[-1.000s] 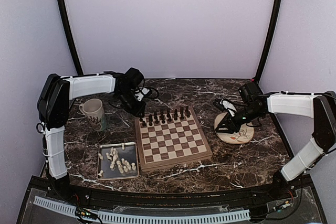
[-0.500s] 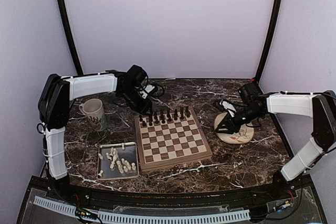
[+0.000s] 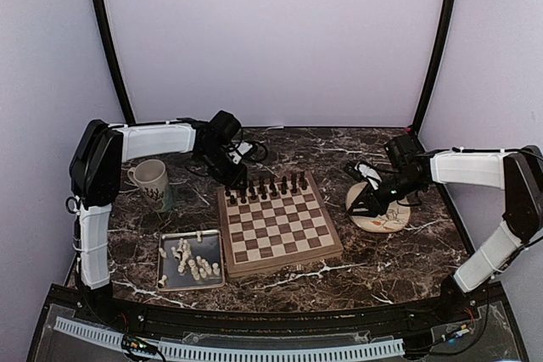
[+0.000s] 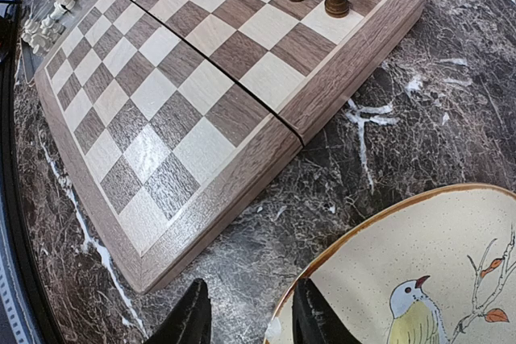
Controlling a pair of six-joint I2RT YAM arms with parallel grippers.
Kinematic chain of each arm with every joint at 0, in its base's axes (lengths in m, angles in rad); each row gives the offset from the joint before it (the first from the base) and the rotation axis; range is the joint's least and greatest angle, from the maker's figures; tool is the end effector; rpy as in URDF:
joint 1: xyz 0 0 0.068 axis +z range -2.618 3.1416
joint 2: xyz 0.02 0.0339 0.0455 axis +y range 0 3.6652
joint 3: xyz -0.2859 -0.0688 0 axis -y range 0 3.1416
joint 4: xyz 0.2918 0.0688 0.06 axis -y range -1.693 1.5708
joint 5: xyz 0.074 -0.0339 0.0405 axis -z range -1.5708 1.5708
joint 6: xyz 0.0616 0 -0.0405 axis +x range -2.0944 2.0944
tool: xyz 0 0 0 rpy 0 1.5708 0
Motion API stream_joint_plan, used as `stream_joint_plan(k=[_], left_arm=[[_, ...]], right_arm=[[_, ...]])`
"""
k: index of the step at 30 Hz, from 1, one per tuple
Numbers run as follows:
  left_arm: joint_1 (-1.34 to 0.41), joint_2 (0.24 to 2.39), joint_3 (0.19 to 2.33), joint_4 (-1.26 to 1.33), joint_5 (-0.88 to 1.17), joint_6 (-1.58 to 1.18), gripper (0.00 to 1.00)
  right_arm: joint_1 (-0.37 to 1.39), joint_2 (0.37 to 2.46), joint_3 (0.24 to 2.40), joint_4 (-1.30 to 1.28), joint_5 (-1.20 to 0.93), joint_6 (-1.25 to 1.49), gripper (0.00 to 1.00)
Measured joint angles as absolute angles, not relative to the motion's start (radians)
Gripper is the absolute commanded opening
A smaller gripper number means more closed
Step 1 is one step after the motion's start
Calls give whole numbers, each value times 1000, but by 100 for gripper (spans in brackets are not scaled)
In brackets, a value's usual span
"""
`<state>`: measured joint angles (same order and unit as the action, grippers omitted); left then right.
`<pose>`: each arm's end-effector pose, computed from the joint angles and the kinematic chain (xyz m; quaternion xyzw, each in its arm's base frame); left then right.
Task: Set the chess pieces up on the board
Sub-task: Adjust the knight at b8, then pick up the king from the storage box.
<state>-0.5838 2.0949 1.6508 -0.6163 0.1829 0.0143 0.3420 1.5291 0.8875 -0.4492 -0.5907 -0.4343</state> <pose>0.4261 -0.2949 0.1724 0.3059 0.9140 -0.1554 0.2164 0.3046 0.1449 0.1616 -0.4158 0.8340 0.2719 0.2402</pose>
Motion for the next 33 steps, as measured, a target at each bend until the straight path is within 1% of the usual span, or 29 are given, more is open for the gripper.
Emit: stream_joint_plan(k=[9, 12, 15, 16, 18, 19, 20, 21, 23, 29, 33], left_arm=[[-584, 2095, 1669, -622, 142, 15, 24], [-584, 2095, 1670, -626, 137, 15, 33], [-584, 2095, 1682, -645, 142, 15, 37], [-585, 2095, 1688, -645, 147, 14, 41], [-586, 2092, 1702, -644, 160, 13, 54], [-587, 2084, 1705, -644, 166, 9, 73], [-588, 2074, 1705, -646, 170, 11, 95], [-588, 2057, 1705, -650, 175, 4, 98], [-590, 2005, 1697, -652, 175, -14, 99], [-593, 1730, 1610, -697, 99, -81, 99], [-594, 1564, 1484, -718, 33, -102, 99]], right_arm=[[342, 1534, 888, -449, -591, -435, 36], [342, 1535, 888, -450, -591, -435, 36], [342, 1535, 888, -450, -591, -434, 36], [342, 1535, 888, -450, -592, -434, 36], [342, 1535, 888, -450, -596, -434, 36], [342, 1535, 888, -450, -598, -434, 36], [342, 1535, 888, -450, -601, -434, 36], [342, 1535, 888, -451, -604, -434, 36], [342, 1535, 888, -452, -607, -434, 36], [342, 1535, 888, -453, -616, -436, 36], [342, 1535, 888, -457, -632, -437, 36]])
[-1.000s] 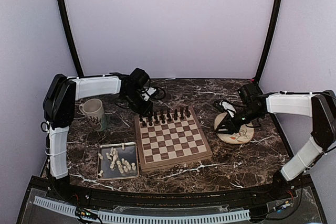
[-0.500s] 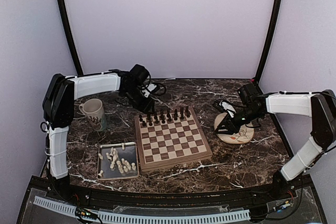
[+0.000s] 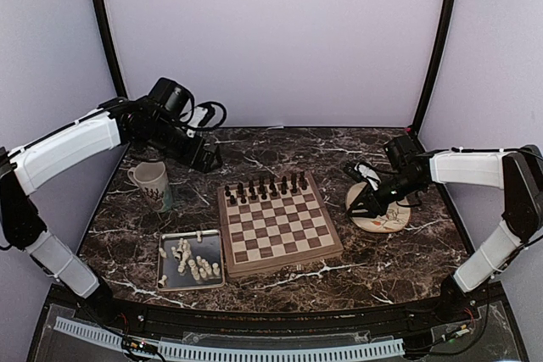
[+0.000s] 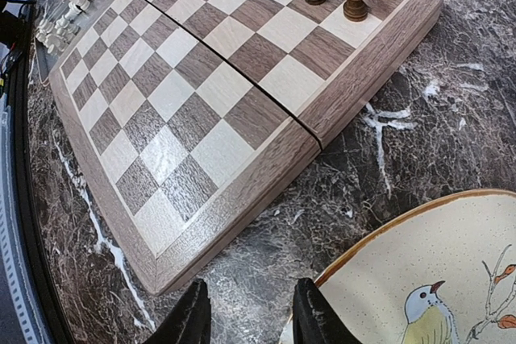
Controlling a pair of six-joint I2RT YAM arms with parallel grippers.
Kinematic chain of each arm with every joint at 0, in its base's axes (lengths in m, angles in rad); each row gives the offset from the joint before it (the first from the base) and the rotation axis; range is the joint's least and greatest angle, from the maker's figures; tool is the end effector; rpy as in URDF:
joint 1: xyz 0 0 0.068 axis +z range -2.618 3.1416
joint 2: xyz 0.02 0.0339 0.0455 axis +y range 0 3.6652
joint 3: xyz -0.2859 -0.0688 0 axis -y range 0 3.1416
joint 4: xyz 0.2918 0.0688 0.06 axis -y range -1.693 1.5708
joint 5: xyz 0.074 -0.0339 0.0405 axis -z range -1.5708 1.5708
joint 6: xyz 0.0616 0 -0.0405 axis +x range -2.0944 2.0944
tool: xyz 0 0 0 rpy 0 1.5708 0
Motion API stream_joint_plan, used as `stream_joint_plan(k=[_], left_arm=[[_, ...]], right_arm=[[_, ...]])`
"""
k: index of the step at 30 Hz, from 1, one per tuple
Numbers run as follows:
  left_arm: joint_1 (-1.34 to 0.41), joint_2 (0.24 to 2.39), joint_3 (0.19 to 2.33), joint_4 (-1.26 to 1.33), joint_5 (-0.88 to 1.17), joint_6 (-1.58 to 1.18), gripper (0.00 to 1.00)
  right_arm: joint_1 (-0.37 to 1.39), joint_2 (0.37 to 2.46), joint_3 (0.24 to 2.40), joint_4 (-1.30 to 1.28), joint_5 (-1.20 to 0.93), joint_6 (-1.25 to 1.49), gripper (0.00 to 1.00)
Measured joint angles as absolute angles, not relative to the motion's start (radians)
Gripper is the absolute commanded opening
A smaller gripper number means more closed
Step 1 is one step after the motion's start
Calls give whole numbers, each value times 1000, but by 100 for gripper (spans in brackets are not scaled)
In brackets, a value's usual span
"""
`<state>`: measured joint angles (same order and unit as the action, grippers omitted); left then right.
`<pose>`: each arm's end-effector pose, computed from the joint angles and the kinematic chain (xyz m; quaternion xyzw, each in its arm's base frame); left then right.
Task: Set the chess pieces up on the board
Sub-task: Pick up the king from the storage box.
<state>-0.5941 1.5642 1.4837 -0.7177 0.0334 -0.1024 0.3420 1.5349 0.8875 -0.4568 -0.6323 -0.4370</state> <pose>0.3373 -0.2303 0.3387 0.2315 0.8968 -0.1431 0.3488 0.3028 0.1464 0.1606 -0.4176 0.8281 0.2917 0.2338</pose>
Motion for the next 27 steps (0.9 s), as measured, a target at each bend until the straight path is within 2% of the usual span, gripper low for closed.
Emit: stream_joint_plan(k=[7, 10, 15, 21, 27], left_arm=[[-599, 1308, 1172, -729, -48, -214, 99], [-600, 1266, 1115, -709, -14, -213, 89], [-601, 1208, 1018, -736, 73, -247, 55], [-663, 1220, 961, -791, 123, -363, 38], [-739, 1273, 914, -825, 127, -461, 32]], right_arm=[[342, 1533, 888, -463, -636, -444, 36], [341, 1531, 888, -464, -636, -448, 36], [341, 1526, 888, -464, -636, -452, 36], [340, 1526, 888, -464, -634, -456, 36], [340, 1526, 888, -464, -632, -459, 36]])
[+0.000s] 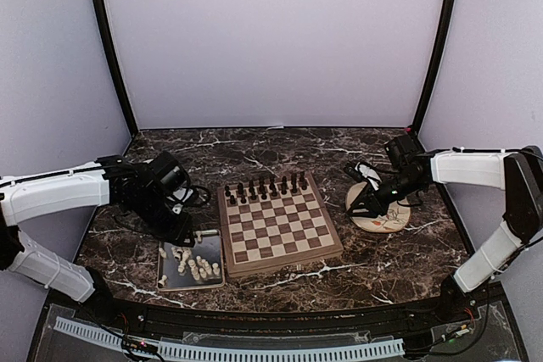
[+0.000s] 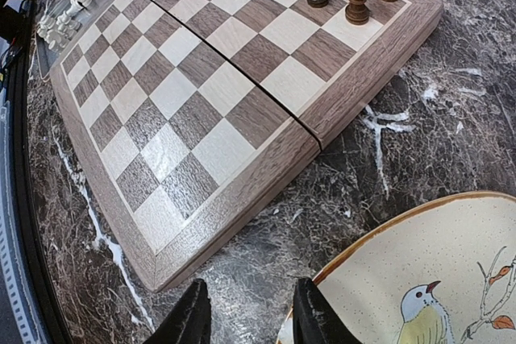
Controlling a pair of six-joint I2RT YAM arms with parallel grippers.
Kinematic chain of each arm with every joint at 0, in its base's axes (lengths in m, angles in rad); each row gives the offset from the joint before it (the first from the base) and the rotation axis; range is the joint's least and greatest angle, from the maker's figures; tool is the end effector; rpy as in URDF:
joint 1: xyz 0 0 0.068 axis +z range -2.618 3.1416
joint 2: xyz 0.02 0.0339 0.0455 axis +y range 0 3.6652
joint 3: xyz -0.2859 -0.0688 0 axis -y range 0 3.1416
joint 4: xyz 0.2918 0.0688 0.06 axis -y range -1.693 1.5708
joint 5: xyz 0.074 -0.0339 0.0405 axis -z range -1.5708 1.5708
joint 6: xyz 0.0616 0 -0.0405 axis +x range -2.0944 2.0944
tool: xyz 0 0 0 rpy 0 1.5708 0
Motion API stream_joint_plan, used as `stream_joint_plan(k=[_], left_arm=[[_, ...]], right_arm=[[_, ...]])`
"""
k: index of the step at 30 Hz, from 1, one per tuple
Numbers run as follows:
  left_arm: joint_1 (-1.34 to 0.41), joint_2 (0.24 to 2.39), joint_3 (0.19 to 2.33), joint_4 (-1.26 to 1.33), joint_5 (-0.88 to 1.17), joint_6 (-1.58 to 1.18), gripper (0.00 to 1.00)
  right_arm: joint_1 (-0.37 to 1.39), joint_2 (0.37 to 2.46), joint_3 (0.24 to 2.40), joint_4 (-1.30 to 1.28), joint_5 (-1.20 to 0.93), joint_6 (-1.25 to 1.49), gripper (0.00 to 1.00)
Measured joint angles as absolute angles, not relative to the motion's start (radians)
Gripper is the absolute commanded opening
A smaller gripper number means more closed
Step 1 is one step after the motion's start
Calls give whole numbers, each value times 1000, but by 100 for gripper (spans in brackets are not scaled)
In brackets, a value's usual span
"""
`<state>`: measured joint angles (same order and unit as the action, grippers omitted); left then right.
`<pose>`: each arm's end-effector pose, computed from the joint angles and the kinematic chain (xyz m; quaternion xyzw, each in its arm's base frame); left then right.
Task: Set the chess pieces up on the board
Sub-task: Pick up the king from the storage box.
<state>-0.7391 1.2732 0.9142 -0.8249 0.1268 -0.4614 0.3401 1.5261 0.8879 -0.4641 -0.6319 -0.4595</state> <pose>0.2027 -0.1953 0.2154 0.1476 0.9683 -0.1597 0.1232 0.3020 0.1454 0.1631 -0.4263 0.8236 0.2885 0.2383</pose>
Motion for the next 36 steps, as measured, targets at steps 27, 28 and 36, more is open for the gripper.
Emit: stream_joint_plan(k=[27, 28, 36], left_arm=[[-851, 1419, 899, -863, 108, -534, 32], [-851, 1425, 899, -862, 107, -533, 31], [-851, 1467, 911, -846, 106, -524, 26]], right_arm=[[340, 1533, 888, -469, -632, -467, 36], [340, 1533, 888, -469, -632, -468, 36], [340, 1534, 888, -470, -632, -472, 36]])
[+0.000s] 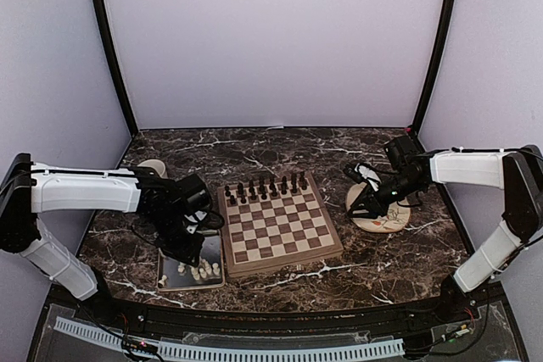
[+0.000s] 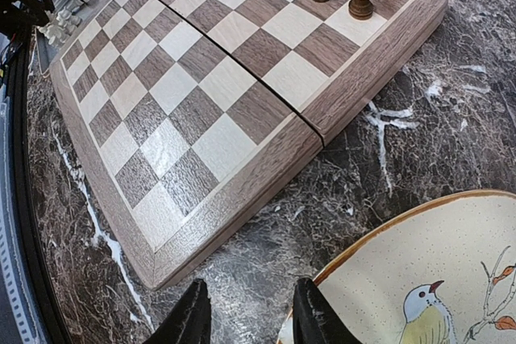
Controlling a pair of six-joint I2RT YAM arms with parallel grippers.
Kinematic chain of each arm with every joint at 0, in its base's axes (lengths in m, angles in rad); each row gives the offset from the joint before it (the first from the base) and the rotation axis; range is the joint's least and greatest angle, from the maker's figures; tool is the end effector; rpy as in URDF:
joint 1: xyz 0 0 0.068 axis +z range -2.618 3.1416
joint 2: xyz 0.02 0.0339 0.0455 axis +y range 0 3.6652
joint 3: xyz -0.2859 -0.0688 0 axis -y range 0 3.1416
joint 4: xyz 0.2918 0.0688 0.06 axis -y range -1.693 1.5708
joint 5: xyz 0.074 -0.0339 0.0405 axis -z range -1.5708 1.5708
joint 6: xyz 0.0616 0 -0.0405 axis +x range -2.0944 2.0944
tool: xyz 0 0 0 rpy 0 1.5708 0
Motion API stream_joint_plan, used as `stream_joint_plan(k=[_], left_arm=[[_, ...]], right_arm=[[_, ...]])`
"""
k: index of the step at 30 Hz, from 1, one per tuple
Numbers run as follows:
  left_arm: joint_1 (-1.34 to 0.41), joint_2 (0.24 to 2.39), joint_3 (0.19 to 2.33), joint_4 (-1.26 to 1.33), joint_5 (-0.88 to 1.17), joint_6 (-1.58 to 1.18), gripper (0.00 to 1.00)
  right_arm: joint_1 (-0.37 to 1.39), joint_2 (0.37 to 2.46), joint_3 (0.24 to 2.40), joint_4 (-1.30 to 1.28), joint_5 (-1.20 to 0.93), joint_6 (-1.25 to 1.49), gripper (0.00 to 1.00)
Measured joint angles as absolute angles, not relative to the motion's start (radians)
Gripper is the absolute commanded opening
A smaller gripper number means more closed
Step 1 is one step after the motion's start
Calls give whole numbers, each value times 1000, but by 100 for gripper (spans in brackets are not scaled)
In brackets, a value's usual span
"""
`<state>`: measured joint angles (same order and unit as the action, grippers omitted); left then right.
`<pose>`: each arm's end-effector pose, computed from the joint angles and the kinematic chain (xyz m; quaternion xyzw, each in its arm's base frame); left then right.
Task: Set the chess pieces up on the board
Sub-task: Pick up the king from the storage box.
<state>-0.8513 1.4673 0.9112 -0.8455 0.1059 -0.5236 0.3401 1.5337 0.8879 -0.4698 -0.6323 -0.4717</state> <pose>0.1880 -0.2245 0.1615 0.1667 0.9810 -0.0943 0.0317 0.3017 0.1454 0.1604 -0.4301 0.8230 0.2881 0.2339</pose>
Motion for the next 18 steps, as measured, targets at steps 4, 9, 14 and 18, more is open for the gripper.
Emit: stream_joint_plan(k=[4, 9, 14, 18], left_arm=[[-851, 1487, 916, -835, 106, -517, 21], [-851, 1501, 918, -833, 100, -511, 13], [-851, 1506, 936, -842, 69, -499, 3], [-851, 1507, 982, -857, 32, -464, 0]], right_arm=[[340, 1534, 888, -471, -632, -472, 36], [340, 1536, 888, -471, -632, -474, 36], [340, 1539, 888, -471, -632, -474, 36], [340, 1539, 888, -471, -632, -474, 36]])
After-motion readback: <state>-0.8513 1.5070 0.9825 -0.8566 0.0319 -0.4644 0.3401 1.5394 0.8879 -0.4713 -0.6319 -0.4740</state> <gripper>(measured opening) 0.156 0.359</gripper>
